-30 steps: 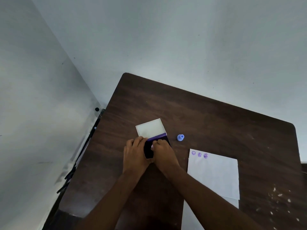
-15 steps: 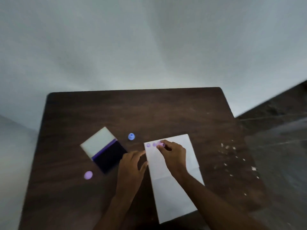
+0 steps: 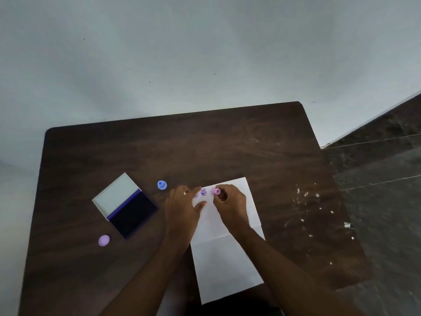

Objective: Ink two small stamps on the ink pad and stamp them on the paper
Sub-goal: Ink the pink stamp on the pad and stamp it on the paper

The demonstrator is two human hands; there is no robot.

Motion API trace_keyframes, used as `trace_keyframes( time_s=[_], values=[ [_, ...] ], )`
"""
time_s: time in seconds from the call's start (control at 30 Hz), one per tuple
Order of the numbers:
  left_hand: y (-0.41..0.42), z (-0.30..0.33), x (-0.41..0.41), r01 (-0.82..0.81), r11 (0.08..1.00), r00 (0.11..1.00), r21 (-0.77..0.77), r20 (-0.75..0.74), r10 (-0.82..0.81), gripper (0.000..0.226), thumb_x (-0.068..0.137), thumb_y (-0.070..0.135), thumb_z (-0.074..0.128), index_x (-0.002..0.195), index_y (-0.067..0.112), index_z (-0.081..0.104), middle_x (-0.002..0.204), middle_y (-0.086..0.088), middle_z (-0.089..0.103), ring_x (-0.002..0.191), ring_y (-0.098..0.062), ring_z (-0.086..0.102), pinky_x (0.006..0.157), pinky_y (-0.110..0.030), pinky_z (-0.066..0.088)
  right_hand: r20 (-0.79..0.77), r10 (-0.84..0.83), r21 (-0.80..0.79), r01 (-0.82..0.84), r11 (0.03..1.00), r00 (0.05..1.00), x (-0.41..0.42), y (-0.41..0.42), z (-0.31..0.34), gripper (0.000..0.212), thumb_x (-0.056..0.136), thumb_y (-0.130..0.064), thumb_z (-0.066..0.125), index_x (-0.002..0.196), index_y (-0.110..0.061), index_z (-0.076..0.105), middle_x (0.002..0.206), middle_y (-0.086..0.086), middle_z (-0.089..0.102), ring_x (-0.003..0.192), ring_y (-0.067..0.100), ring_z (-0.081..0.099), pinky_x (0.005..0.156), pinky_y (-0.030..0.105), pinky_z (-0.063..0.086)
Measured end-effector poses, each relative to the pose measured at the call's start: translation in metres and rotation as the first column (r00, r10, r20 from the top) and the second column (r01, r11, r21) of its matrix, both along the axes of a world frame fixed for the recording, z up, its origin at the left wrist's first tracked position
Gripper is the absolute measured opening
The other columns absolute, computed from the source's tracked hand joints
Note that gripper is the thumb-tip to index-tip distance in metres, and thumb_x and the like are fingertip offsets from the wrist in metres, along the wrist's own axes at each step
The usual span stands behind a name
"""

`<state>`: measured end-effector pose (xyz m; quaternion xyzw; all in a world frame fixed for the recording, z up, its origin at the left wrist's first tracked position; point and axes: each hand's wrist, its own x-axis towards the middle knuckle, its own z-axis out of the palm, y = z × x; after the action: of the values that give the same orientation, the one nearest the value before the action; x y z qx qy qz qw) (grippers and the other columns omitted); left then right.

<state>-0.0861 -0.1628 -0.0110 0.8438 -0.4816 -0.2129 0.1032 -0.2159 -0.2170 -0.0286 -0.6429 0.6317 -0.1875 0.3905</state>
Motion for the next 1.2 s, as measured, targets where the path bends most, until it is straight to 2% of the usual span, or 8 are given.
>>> trace_keyframes(
  time_s=[0.07, 0.23, 0.3, 0.43, 0.6, 0.73, 0.93, 1.2],
  values=[
    [-0.006, 0.001, -0.003, -0.009, 0.997, 1.000, 0.076, -0.013, 0.010, 0.061, 0.085, 0.060, 0.060, 0.134, 0.026, 0.053, 0.137, 0.000, 0.055, 0.122, -0.018, 0.052, 0.102, -0.029, 0.040, 0.005, 0.020, 0.012, -0.020, 1.000, 1.000, 0.001, -0.001, -0.005, 0.022, 0.089, -0.034, 0.060, 0.098, -0.015, 0.067, 0.100, 0.003, 0.071, 0.080, 0.007, 0.056, 0.077, 0.015, 0.047],
    [-0.013, 0.000, -0.008, 0.073, 0.981, 0.997, 0.180, 0.013, -0.076, 0.060, 0.089, 0.056, 0.055, 0.140, 0.026, 0.045, 0.145, 0.001, 0.048, 0.129, -0.017, 0.047, 0.108, -0.026, 0.035, 0.019, 0.019, -0.013, -0.019, 1.000, 1.000, 0.004, -0.006, -0.011, 0.019, 0.090, -0.035, 0.059, 0.097, -0.020, 0.067, 0.098, -0.001, 0.072, 0.075, 0.002, 0.055, 0.070, -0.003, 0.035],
    [-0.014, -0.001, -0.008, 0.078, 0.976, 0.997, 0.203, 0.011, -0.082, 0.061, 0.090, 0.056, 0.055, 0.142, 0.027, 0.044, 0.147, 0.001, 0.046, 0.131, -0.018, 0.046, 0.109, -0.026, 0.033, 0.018, 0.015, 0.009, -0.015, 1.000, 1.000, 0.004, -0.008, -0.012, 0.019, 0.091, -0.037, 0.058, 0.096, -0.022, 0.067, 0.098, -0.004, 0.071, 0.074, 0.000, 0.055, 0.066, -0.005, 0.033],
    [-0.016, 0.000, -0.008, 0.063, 0.974, 0.998, 0.218, 0.012, -0.067, 0.061, 0.088, 0.056, 0.058, 0.140, 0.027, 0.046, 0.144, -0.001, 0.049, 0.127, -0.019, 0.049, 0.106, -0.027, 0.037, -0.009, 0.026, 0.015, -0.026, 1.000, 1.000, 0.004, -0.011, -0.015, 0.023, 0.090, -0.039, 0.056, 0.099, -0.020, 0.067, 0.100, -0.002, 0.071, 0.077, 0.004, 0.055, 0.068, -0.002, 0.033],
    [-0.024, 0.003, -0.005, 0.075, 0.954, 0.997, 0.289, -0.001, -0.078, 0.064, 0.088, 0.057, 0.058, 0.141, 0.025, 0.043, 0.144, -0.003, 0.047, 0.128, -0.021, 0.047, 0.106, -0.029, 0.037, -0.044, 0.082, 0.043, -0.080, 0.996, 0.996, 0.001, -0.013, -0.019, 0.026, 0.089, -0.037, 0.059, 0.102, -0.016, 0.067, 0.104, 0.003, 0.071, 0.080, 0.007, 0.054, 0.076, 0.010, 0.040],
    [-0.022, 0.005, -0.006, 0.054, 0.971, 0.997, 0.231, 0.040, -0.065, 0.062, 0.087, 0.055, 0.061, 0.139, 0.024, 0.046, 0.141, -0.002, 0.049, 0.125, -0.020, 0.049, 0.104, -0.027, 0.038, -0.055, 0.088, 0.057, -0.084, 0.995, 0.995, 0.002, -0.014, -0.021, 0.026, 0.089, -0.037, 0.059, 0.103, -0.017, 0.068, 0.106, 0.002, 0.071, 0.082, 0.006, 0.054, 0.079, 0.014, 0.042],
    [-0.022, 0.007, -0.006, 0.054, 0.973, 0.998, 0.223, 0.023, -0.061, 0.061, 0.087, 0.054, 0.061, 0.140, 0.028, 0.046, 0.141, -0.001, 0.049, 0.126, -0.019, 0.048, 0.104, -0.026, 0.037, -0.051, 0.089, 0.048, -0.087, 0.995, 0.995, 0.004, -0.013, -0.021, 0.024, 0.091, -0.037, 0.056, 0.101, -0.018, 0.068, 0.104, 0.002, 0.072, 0.078, 0.004, 0.052, 0.071, 0.002, 0.032],
    [-0.016, 0.004, -0.006, 0.011, 0.984, 1.000, 0.180, 0.011, -0.013, 0.060, 0.084, 0.059, 0.062, 0.133, 0.025, 0.052, 0.137, -0.001, 0.054, 0.120, -0.018, 0.052, 0.101, -0.025, 0.038, -0.062, 0.109, 0.082, -0.104, 0.991, 0.992, 0.005, -0.012, -0.022, 0.027, 0.094, -0.038, 0.050, 0.105, -0.019, 0.067, 0.109, 0.001, 0.070, 0.085, 0.007, 0.055, 0.083, 0.017, 0.042]
  ],
)
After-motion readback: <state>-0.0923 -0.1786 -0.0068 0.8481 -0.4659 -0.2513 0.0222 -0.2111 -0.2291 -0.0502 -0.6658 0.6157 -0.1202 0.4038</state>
